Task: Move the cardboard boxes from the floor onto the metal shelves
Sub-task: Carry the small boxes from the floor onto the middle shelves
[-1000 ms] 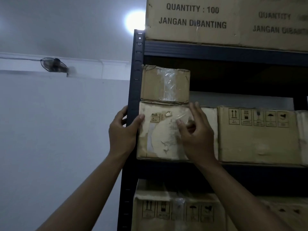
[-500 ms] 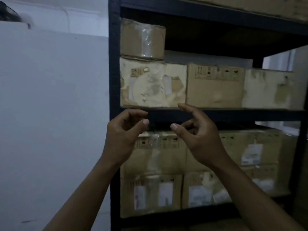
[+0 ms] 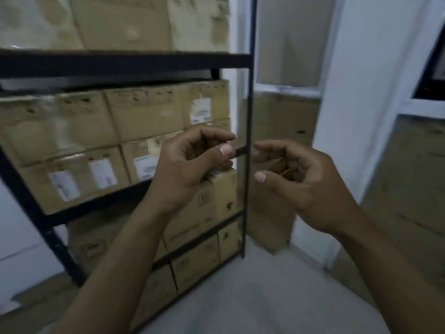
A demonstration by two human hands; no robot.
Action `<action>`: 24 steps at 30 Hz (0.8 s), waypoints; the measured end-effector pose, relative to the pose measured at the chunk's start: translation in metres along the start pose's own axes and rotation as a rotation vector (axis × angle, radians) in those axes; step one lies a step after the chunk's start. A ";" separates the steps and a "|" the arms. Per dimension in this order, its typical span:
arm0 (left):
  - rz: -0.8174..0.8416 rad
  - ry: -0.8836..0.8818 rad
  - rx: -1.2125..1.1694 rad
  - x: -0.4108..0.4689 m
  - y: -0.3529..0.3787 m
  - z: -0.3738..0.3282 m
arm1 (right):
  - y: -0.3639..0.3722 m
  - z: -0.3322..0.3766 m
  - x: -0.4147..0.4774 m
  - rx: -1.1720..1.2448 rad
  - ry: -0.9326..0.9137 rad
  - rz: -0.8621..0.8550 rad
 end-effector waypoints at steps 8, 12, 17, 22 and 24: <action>0.419 -0.207 -0.270 -0.049 0.251 0.030 | -0.155 -0.017 -0.192 -0.157 0.408 -0.353; 0.661 -0.262 -0.352 -0.073 0.368 0.038 | -0.217 -0.028 -0.283 -0.245 0.581 -0.592; 0.920 -0.368 -0.444 -0.108 0.499 0.048 | -0.284 -0.041 -0.377 -0.309 0.759 -0.834; 1.094 -0.438 -0.477 -0.138 0.615 0.067 | -0.350 -0.058 -0.458 -0.388 0.952 -0.964; 1.143 -0.511 -0.489 -0.154 0.660 0.078 | -0.370 -0.064 -0.493 -0.373 1.042 -1.040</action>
Point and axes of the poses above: each hand's wrist, its own x-axis towards the middle knuckle, its own y-axis out of the palm, z = x × y, the point moved 1 cm from there along x, towards the middle knuckle, and after that the axes turned 1 degree about y, right-handed, at the moved point
